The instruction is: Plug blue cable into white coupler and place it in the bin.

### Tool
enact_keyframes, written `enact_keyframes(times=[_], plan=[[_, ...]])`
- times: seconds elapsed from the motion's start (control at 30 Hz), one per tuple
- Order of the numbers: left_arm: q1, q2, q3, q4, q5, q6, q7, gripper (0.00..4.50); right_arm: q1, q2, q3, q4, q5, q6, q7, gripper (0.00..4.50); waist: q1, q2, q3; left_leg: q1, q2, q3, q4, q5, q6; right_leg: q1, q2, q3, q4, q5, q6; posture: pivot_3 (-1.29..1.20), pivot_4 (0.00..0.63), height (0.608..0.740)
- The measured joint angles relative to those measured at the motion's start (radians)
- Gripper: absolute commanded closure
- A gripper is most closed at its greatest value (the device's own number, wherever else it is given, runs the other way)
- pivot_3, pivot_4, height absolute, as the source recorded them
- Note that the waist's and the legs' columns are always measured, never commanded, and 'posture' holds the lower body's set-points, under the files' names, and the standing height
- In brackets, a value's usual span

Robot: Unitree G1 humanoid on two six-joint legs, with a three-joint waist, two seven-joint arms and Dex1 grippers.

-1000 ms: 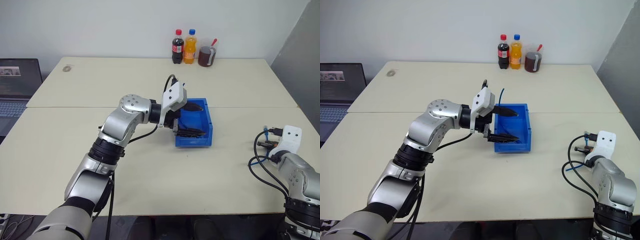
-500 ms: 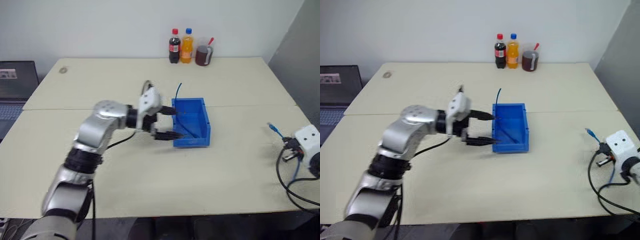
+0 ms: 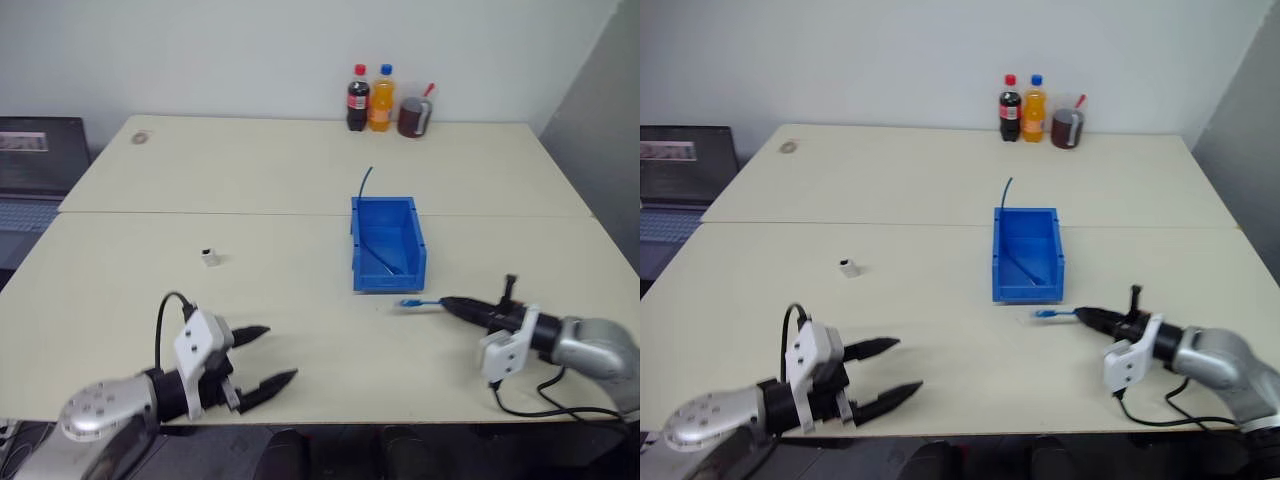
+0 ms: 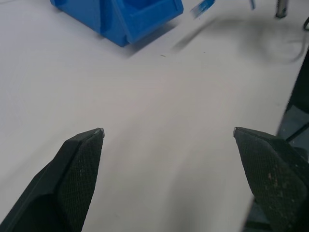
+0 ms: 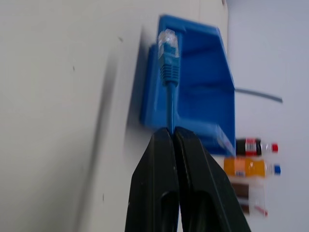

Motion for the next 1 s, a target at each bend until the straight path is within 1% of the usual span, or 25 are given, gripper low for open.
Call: enact_keyframes(times=[0.07,0.2,0.33,0.5,0.7,0.9,0.97,1.0], plan=[[0.076,-0.027,-0.007,-0.043,0.020,-0.020,0.048,0.00,-0.036,0.023,0.080,0.064,-0.016,-0.003,0.007,4.49,0.004,-0.001,0.000,0.004,0.000,0.001,0.000,0.001,0.001,0.004,-0.001,0.000,0.000,-0.002,-0.004,0.00,0.150,0.740],[0.143,-0.057,-0.043,-0.090,0.052,-0.044,0.119,0.00,-0.110,0.046,0.150,0.136,0.003,0.010,0.032,4.49,-0.005,-0.007,0.004,0.016,0.000,0.001,0.001,0.001,0.002,0.016,-0.002,0.000,0.000,-0.003,-0.005,0.00,0.150,0.740],[0.146,-0.063,-0.063,-0.127,0.050,-0.039,0.182,0.00,-0.145,0.048,0.197,0.158,0.036,0.038,0.069,4.49,-0.007,-0.008,0.004,0.020,0.001,0.002,-0.001,0.001,0.002,0.018,-0.002,0.000,0.000,-0.004,-0.004,0.00,0.150,0.740],[0.151,-0.052,-0.090,-0.144,0.046,-0.029,0.219,0.00,-0.160,0.090,0.223,0.156,0.091,0.121,0.109,4.49,-0.014,-0.012,0.002,0.021,0.002,0.002,-0.005,0.001,0.002,0.017,-0.001,-0.001,0.000,-0.004,-0.009,0.00,0.150,0.740],[0.113,-0.015,-0.090,-0.151,0.031,-0.015,0.227,0.00,-0.154,0.110,0.235,0.112,0.198,0.242,0.191,4.49,-0.013,-0.011,0.003,0.021,0.003,0.001,-0.005,0.001,0.002,0.017,0.000,-0.001,0.000,-0.004,-0.009,0.00,0.150,0.740],[0.077,0.011,-0.089,-0.148,0.001,-0.010,0.226,0.00,-0.141,0.116,0.253,0.058,0.248,0.308,0.235,4.49,-0.012,-0.010,0.003,0.020,0.002,0.001,-0.007,0.001,0.002,0.016,-0.001,-0.001,0.000,-0.005,-0.011,0.00,0.150,0.740],[0.066,0.019,-0.088,-0.148,-0.004,-0.004,0.227,0.00,-0.138,0.118,0.256,0.047,0.260,0.325,0.245,4.02,-0.011,-0.010,0.003,0.020,0.002,0.001,-0.007,0.000,0.002,0.016,-0.001,-0.002,0.000,-0.006,-0.012,0.00,0.150,0.740],[0.060,0.023,-0.087,-0.148,-0.007,0.001,0.227,0.00,-0.138,0.120,0.256,0.045,0.269,0.331,0.248,3.95,-0.011,-0.010,0.003,0.020,0.002,0.001,-0.007,0.000,0.002,0.016,-0.001,-0.002,0.000,-0.006,-0.012,0.00,0.150,0.740]])
